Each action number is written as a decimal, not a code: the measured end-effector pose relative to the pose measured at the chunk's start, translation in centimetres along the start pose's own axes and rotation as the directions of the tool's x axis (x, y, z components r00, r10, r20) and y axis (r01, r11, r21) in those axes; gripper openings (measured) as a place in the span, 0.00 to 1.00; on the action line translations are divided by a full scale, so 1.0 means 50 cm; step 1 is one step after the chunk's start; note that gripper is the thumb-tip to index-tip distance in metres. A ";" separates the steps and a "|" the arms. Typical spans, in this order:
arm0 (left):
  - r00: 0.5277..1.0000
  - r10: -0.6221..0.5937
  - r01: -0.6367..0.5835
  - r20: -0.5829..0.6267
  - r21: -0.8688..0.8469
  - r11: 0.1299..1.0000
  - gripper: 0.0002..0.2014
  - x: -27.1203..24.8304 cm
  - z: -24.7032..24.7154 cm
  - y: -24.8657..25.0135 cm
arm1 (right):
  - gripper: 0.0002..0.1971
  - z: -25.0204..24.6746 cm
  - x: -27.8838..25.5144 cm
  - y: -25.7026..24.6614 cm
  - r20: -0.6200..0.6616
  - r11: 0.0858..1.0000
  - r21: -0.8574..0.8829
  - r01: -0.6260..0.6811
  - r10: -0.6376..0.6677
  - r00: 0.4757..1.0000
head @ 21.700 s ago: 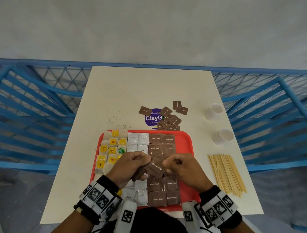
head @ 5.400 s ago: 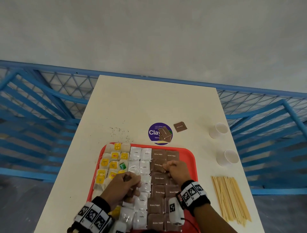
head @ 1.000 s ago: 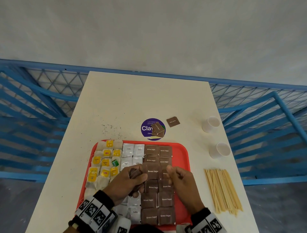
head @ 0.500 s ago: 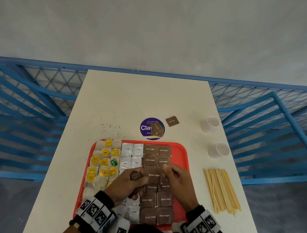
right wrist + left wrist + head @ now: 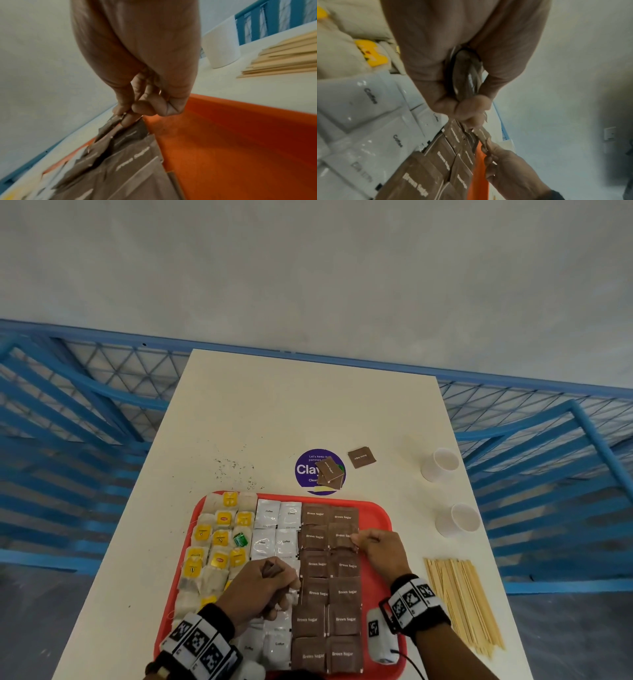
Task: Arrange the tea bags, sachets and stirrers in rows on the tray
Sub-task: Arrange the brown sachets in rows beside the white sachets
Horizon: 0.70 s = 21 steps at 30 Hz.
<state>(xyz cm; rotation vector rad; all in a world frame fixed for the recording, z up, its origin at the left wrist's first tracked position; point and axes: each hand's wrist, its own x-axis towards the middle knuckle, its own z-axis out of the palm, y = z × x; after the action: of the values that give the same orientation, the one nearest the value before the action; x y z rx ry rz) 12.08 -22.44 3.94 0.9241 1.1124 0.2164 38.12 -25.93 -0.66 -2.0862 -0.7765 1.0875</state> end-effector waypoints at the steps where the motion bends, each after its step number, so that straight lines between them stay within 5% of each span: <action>1: 1.000 -0.005 0.005 -0.005 0.003 1.000 0.13 -0.003 -0.003 0.001 | 0.08 0.005 0.008 0.004 -0.019 1.000 -0.024 -0.013 0.013 1.000; 6: 1.000 -0.016 0.016 -0.015 -0.012 1.000 0.14 -0.013 -0.011 0.007 | 0.09 0.020 0.017 0.016 -0.154 0.990 -0.102 -0.093 0.077 0.985; 10: 1.000 -0.031 0.031 -0.002 -0.054 0.998 0.13 -0.016 -0.012 0.016 | 0.16 0.031 0.004 0.001 -0.241 0.985 -0.169 -0.043 0.001 0.970; 16: 0.998 -0.061 0.064 0.030 -0.103 0.993 0.12 -0.024 -0.009 0.035 | 0.13 0.060 0.014 -0.008 0.010 0.872 -0.404 0.276 -0.298 0.955; 21: 0.997 -0.070 0.073 0.029 -0.160 0.984 0.14 -0.028 -0.015 0.039 | 0.15 0.065 0.015 -0.009 0.150 0.772 -0.514 0.373 -0.348 0.925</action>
<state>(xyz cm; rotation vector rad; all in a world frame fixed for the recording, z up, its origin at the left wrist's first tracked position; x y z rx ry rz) 11.36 -21.65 6.23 0.7401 1.0882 0.2325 35.60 -24.20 -2.09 -2.2114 -1.5845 0.7551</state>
